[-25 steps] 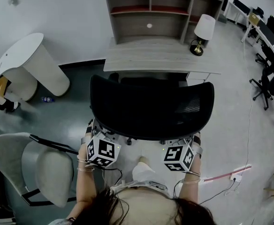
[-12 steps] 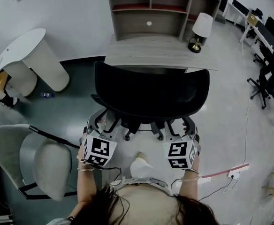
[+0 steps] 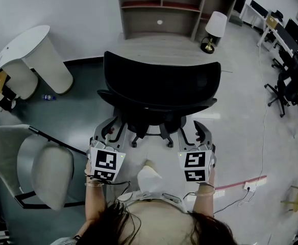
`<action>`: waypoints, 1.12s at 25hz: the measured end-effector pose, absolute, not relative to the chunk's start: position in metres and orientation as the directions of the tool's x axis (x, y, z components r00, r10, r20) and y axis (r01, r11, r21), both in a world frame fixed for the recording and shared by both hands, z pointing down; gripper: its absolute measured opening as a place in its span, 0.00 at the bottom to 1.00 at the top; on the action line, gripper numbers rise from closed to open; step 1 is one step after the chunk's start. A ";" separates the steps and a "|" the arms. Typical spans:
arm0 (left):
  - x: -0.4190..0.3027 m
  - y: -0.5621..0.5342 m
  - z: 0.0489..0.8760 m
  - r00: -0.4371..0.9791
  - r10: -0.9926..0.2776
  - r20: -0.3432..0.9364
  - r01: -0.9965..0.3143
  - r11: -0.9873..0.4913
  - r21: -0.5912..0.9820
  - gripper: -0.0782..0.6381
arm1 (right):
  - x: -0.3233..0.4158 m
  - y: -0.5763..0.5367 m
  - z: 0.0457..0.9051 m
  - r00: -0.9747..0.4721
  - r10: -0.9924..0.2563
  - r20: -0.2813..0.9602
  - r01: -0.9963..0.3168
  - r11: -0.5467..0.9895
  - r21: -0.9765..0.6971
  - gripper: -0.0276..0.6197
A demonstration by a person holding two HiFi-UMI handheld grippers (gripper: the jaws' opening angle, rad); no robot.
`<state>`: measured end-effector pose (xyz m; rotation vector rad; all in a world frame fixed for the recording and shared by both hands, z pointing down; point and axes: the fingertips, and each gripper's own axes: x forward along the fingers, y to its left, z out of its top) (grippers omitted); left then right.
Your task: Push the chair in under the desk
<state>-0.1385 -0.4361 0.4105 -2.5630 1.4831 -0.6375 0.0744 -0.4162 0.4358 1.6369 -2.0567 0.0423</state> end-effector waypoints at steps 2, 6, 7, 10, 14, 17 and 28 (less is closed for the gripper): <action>-0.137 -0.426 0.410 0.431 -0.853 0.295 -0.810 -0.510 -0.290 0.25 | 0.073 -0.408 0.436 -0.149 -0.905 0.399 -0.917 0.278 0.287 0.37; -0.136 -0.406 0.409 0.419 -0.862 0.284 -0.827 -0.491 -0.273 0.23 | 0.074 -0.392 0.433 -0.151 -0.907 0.393 -0.912 0.282 0.299 0.36; -0.136 -0.400 0.409 0.417 -0.865 0.280 -0.832 -0.487 -0.266 0.22 | 0.075 -0.388 0.433 -0.153 -0.908 0.391 -0.912 0.282 0.299 0.36; -0.136 -0.386 0.407 0.411 -0.870 0.270 -0.841 -0.477 -0.254 0.21 | 0.074 -0.376 0.431 -0.157 -0.911 0.382 -0.909 0.284 0.305 0.35; -0.134 -0.368 0.402 0.404 -0.877 0.262 -0.847 -0.466 -0.254 0.19 | 0.072 -0.362 0.426 -0.169 -0.913 0.371 -0.902 0.295 0.315 0.33; -0.135 -0.354 0.398 0.397 -0.883 0.251 -0.852 -0.456 -0.256 0.18 | 0.071 -0.351 0.426 -0.173 -0.912 0.373 -0.899 0.301 0.320 0.32; -0.133 -0.314 0.385 0.406 -0.885 0.228 -0.851 -0.457 -0.258 0.15 | 0.060 -0.318 0.408 -0.179 -0.925 0.336 -0.905 0.288 0.312 0.24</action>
